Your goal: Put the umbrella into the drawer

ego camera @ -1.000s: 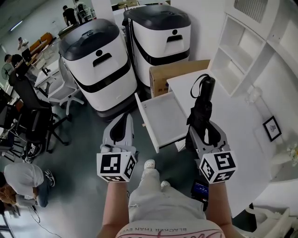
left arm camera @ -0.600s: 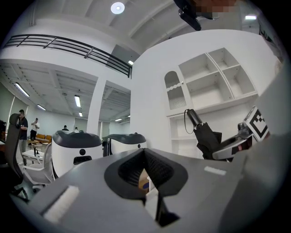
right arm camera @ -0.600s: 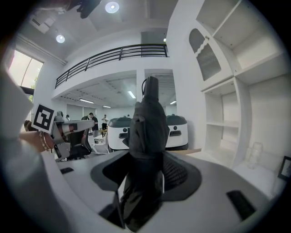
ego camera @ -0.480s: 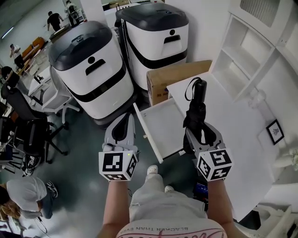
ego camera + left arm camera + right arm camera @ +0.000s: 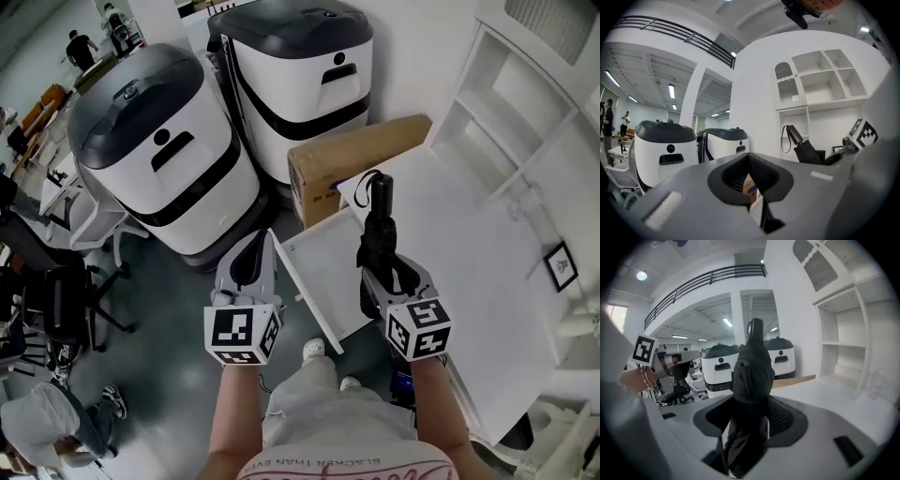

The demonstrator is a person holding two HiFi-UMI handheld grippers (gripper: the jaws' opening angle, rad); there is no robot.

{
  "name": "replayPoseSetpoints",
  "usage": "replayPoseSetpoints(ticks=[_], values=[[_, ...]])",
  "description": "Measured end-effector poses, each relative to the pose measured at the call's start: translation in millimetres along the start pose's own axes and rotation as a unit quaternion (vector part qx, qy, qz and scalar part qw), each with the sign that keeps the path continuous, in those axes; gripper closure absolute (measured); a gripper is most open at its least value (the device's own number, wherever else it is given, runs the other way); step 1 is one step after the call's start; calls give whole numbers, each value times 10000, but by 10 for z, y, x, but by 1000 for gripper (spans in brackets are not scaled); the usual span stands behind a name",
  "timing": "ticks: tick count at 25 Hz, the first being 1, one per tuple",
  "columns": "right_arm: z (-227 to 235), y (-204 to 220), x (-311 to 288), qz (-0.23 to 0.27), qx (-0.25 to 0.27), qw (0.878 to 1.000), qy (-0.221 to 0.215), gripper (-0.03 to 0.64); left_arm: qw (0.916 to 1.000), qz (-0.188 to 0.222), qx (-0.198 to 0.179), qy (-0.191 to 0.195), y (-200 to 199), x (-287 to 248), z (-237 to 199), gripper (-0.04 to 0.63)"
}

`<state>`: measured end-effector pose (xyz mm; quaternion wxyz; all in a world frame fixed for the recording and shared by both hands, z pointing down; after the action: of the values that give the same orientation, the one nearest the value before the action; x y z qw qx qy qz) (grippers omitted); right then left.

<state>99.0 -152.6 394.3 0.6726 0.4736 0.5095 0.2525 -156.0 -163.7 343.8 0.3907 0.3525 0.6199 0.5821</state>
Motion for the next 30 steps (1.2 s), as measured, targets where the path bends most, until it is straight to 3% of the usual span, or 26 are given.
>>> replayPoseSetpoints(ticks=[13,30], values=[[-159,490,-746,-1077,-490,9929,89,396,9973,-567,365,292,444,-362,-456,584],[-26,1238,-1209,-2209,-1241,9674,-17,396,9919,-1082,503,444,819,-663,-511,584]])
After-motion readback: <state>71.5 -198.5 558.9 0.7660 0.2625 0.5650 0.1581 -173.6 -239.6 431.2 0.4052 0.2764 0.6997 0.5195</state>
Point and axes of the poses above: the fingertips, and each gripper's own axes: x backward along the fingers, z to its right, y out of its underside, the point moved 8 cm from there along x, backward along the fingers, and after that the axes turned 7 degrees about y, right-handed, at the moved point
